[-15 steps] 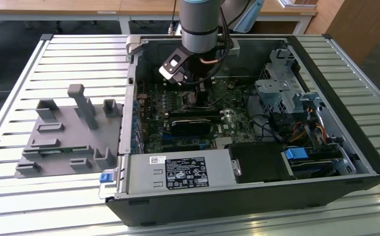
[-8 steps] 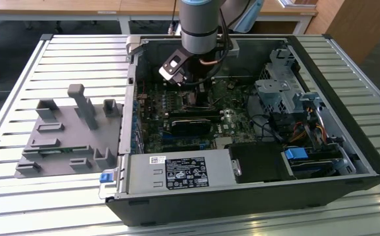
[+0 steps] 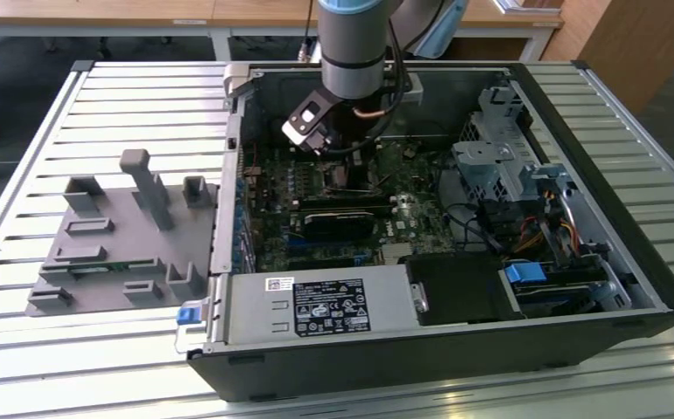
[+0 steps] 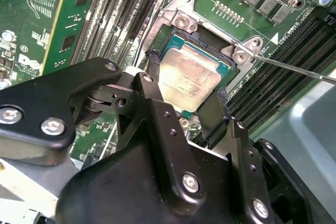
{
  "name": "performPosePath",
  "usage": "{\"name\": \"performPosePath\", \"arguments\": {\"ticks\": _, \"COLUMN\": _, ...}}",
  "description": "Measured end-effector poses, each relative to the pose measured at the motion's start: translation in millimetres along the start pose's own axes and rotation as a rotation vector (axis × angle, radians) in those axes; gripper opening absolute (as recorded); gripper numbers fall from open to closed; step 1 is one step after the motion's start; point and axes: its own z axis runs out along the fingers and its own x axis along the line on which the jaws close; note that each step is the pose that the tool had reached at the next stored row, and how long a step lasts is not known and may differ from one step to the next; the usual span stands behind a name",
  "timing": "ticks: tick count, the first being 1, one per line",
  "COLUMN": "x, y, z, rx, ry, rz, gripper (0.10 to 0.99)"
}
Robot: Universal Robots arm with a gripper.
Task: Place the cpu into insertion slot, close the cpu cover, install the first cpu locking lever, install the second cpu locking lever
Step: 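Place the cpu into insertion slot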
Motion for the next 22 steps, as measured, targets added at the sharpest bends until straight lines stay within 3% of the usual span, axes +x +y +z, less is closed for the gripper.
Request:
{"name": "performPosePath", "arguments": {"ticks": 13, "x": 0.4, "y": -0.2, "z": 2.9, "rx": 0.0, "ry": 0.0, "rz": 0.001, "gripper": 0.549}}
{"name": "performPosePath", "arguments": {"ticks": 14, "x": 0.4, "y": -0.2, "z": 2.9, "rx": 0.0, "ry": 0.0, "rz": 0.001, "gripper": 0.612}}
{"name": "performPosePath", "arguments": {"ticks": 16, "x": 0.4, "y": -0.2, "z": 2.7, "rx": 0.0, "ry": -0.0002, "rz": 0.001, "gripper": 0.612}}
{"name": "performPosePath", "arguments": {"ticks": 22, "x": 0.5, "y": 0.7, "z": -9.3, "rx": 0.001, "ry": 0.0, "rz": 0.001, "gripper": 0.612}}
